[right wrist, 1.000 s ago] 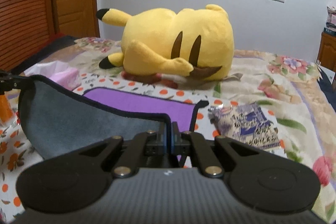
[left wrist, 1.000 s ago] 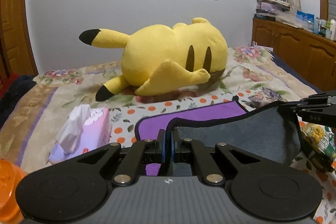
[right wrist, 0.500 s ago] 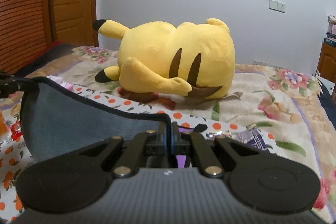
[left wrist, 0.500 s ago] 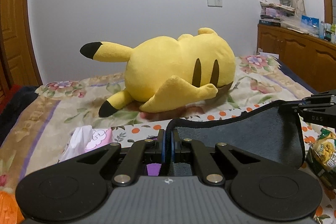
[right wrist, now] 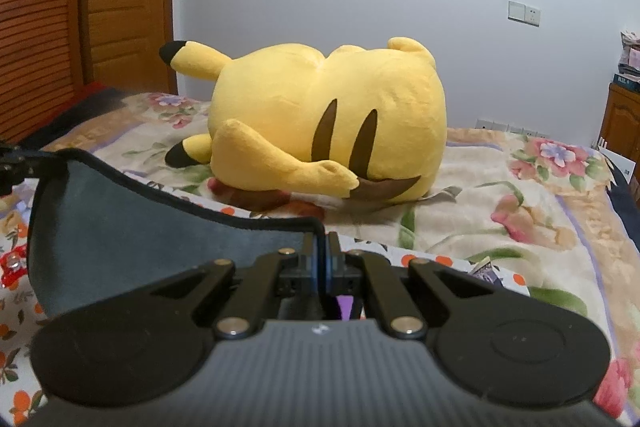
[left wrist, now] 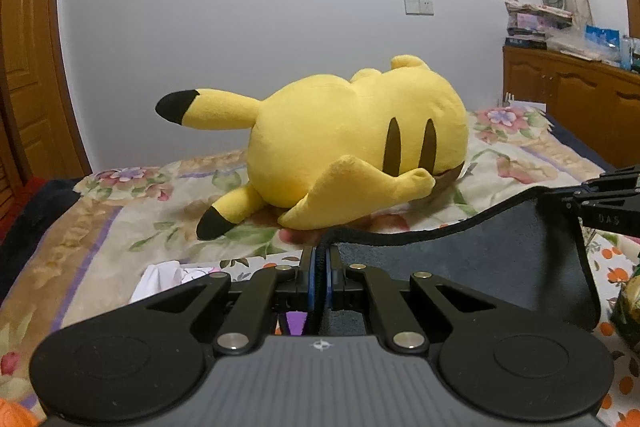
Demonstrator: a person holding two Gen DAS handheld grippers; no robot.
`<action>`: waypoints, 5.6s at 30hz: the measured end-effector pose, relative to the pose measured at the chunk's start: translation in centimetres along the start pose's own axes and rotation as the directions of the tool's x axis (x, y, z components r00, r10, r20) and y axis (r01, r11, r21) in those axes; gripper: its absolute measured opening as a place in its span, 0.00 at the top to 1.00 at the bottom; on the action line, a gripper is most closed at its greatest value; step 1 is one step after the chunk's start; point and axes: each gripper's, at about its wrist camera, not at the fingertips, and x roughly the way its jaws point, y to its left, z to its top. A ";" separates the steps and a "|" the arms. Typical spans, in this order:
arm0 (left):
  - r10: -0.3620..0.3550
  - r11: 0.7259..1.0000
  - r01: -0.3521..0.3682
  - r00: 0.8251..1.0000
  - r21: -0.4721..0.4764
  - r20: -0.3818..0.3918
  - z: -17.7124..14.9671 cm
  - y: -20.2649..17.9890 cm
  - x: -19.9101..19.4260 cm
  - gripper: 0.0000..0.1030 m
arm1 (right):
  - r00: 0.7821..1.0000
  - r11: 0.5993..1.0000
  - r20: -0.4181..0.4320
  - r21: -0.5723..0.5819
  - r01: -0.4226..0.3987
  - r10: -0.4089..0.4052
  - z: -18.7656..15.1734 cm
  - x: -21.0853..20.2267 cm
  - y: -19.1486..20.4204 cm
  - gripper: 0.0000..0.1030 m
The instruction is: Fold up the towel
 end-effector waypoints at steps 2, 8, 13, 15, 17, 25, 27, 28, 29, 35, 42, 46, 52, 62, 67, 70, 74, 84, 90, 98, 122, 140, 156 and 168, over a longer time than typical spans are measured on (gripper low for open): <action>0.007 1.000 -0.007 1.000 0.004 -0.002 -0.1 -0.1 0.6 0.94 | 1.000 1.000 -0.003 -0.009 0.007 -0.007 0.1 0.5 0.1 0.96; 0.036 0.999 -0.036 0.999 0.012 0.004 -0.4 0.1 2.2 0.94 | 0.999 0.999 -0.015 -0.011 0.036 -0.036 -0.1 2.0 -0.1 0.96; 0.052 0.998 -0.052 0.999 0.022 -0.008 -0.8 0.4 3.6 0.94 | 0.998 0.998 -0.030 -0.024 0.062 -0.063 -0.6 3.3 0.0 0.96; 0.046 0.999 -0.046 0.999 0.013 -0.024 -1.0 0.5 4.3 0.94 | 0.997 0.998 -0.048 -0.023 0.063 -0.064 -0.6 4.1 0.0 0.96; 0.043 0.999 -0.043 0.998 0.005 -0.036 -1.2 0.5 5.0 0.94 | 0.995 0.997 -0.068 -0.030 0.068 -0.070 -0.7 4.7 0.2 0.96; 0.063 0.998 -0.063 0.996 0.001 -0.068 -2.2 0.2 7.3 0.94 | 0.985 0.993 -0.133 -0.060 0.102 -0.110 -1.8 7.0 0.7 0.96; 0.069 0.998 -0.068 0.995 0.004 -0.078 -2.4 0.2 7.9 0.94 | 0.982 0.992 -0.148 -0.059 0.108 -0.116 -2.1 7.5 0.7 0.96; 0.069 0.998 -0.068 0.994 0.006 -0.082 -2.5 0.3 8.1 0.94 | 0.981 0.992 -0.152 -0.060 0.112 -0.120 -2.2 7.6 0.7 0.96; 0.072 0.997 -0.072 0.994 0.005 -0.084 -2.7 0.4 8.3 0.94 | 0.980 0.992 -0.156 -0.061 0.114 -0.122 -2.3 7.7 0.8 0.96; 0.084 0.996 -0.084 0.992 0.004 -0.097 -3.2 0.6 9.0 0.94 | 0.978 0.989 -0.156 -0.080 0.127 -0.139 -2.6 8.0 0.9 0.96; 0.091 0.996 -0.091 0.993 0.001 -0.081 -3.1 0.8 9.0 0.94 | 0.979 0.989 -0.145 -0.071 0.133 -0.142 -2.3 8.0 0.7 0.96; 0.099 0.995 -0.099 0.993 -0.002 -0.071 -3.0 0.8 9.0 0.94 | 0.979 0.987 -0.137 -0.077 0.140 -0.150 -2.2 8.1 0.9 0.96; 0.106 0.994 -0.108 0.990 -0.014 -0.093 -3.3 0.9 9.8 0.94 | 0.975 0.985 -0.148 -0.063 0.159 -0.166 -2.0 8.9 0.8 0.95; 0.095 0.995 -0.099 0.985 -0.021 -0.140 -4.5 0.9 10.1 0.73 | 0.973 0.986 -0.159 -0.023 0.167 -0.168 -2.5 8.5 0.8 0.58; 0.080 0.996 -0.084 0.985 -0.017 -0.151 -4.8 0.4 8.9 0.62 | 0.979 0.990 -0.149 -0.012 0.141 -0.141 -2.3 6.9 1.5 0.58; 0.063 0.998 -0.067 0.985 -0.020 -0.159 -5.1 0.1 7.7 0.54 | 0.983 0.994 -0.145 0.005 0.111 -0.109 -2.5 5.2 2.2 0.58; 0.055 0.998 -0.058 0.985 -0.014 -0.166 -5.2 -0.3 5.9 0.42 | 0.987 0.996 -0.142 0.021 0.084 -0.080 -3.0 2.8 3.0 0.57; 0.026 0.999 -0.030 0.986 -0.023 -0.164 -4.6 -1.9 1.1 0.26 | 0.989 0.997 -0.136 0.024 0.068 -0.064 -3.1 -3.0 4.1 0.55; 0.025 0.999 -0.028 0.987 -0.016 -0.157 -4.9 -2.9 -2.2 0.20 | 0.990 0.998 -0.126 0.032 0.061 -0.056 -3.3 -6.0 4.5 0.50; 0.027 1.000 -0.029 0.988 -0.013 -0.150 -4.8 -3.5 -5.9 0.14 | 0.991 0.997 -0.121 0.052 0.057 -0.050 -4.0 -9.2 5.0 0.47; -0.013 0.999 0.020 0.988 0.043 -0.155 -6.0 -6.2 -15.1 0.12 | 0.994 0.995 -0.078 0.066 0.075 -0.070 -4.8 -17.0 6.0 0.27; -0.039 0.999 0.042 0.994 0.030 -0.098 -4.8 -7.3 -21.7 0.00 | 0.996 0.993 -0.021 0.075 0.087 -0.085 -3.7 -22.3 6.4 0.11; -0.007 1.000 0.009 0.996 0.026 -0.084 -4.5 -7.9 -25.8 0.00 | 0.997 0.992 0.013 0.094 0.079 -0.081 -3.6 -26.0 7.4 0.00; 0.029 0.999 -0.025 0.992 0.031 -0.123 -6.7 -8.5 -27.6 0.00 | 0.997 0.992 0.017 0.097 0.078 -0.080 -5.1 -27.5 8.5 0.00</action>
